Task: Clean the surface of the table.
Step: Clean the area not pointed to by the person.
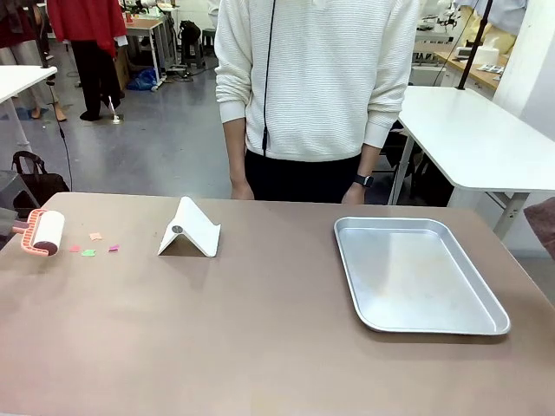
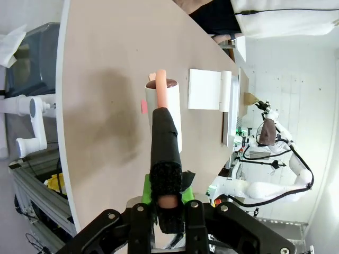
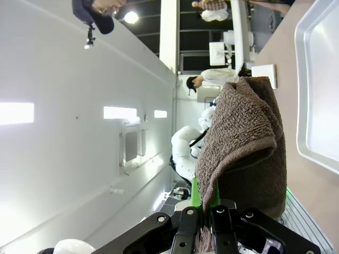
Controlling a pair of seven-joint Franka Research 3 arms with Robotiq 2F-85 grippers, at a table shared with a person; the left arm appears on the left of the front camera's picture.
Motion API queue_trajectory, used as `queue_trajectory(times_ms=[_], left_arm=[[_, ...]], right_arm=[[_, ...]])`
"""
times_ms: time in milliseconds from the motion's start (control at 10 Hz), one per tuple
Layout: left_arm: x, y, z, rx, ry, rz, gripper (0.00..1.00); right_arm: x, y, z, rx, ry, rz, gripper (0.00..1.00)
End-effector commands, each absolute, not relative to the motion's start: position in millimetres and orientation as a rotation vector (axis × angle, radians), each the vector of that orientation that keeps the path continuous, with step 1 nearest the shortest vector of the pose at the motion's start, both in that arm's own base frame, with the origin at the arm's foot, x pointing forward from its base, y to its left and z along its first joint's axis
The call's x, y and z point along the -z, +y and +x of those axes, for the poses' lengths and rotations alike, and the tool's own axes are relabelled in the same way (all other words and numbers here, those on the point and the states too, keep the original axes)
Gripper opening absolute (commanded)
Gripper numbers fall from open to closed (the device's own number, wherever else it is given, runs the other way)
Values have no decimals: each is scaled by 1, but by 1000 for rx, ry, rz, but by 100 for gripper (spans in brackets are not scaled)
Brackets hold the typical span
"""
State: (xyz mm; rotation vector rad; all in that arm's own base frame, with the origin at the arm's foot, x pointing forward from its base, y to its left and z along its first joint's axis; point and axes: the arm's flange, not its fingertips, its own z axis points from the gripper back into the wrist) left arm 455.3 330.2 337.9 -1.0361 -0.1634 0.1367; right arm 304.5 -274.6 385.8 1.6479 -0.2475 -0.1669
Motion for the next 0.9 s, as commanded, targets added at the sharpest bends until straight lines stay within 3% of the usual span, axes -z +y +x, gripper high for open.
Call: queue_trajectory(times_ms=[0, 800], left_arm=[[-336, 328, 462, -157, -121, -1019, 4], [-304, 304, 504, -206, 54, -963, 4]], right_arm=[[-391, -272, 302, 161, -243, 1657, 0], [-391, -272, 302, 161, -243, 1657, 0]])
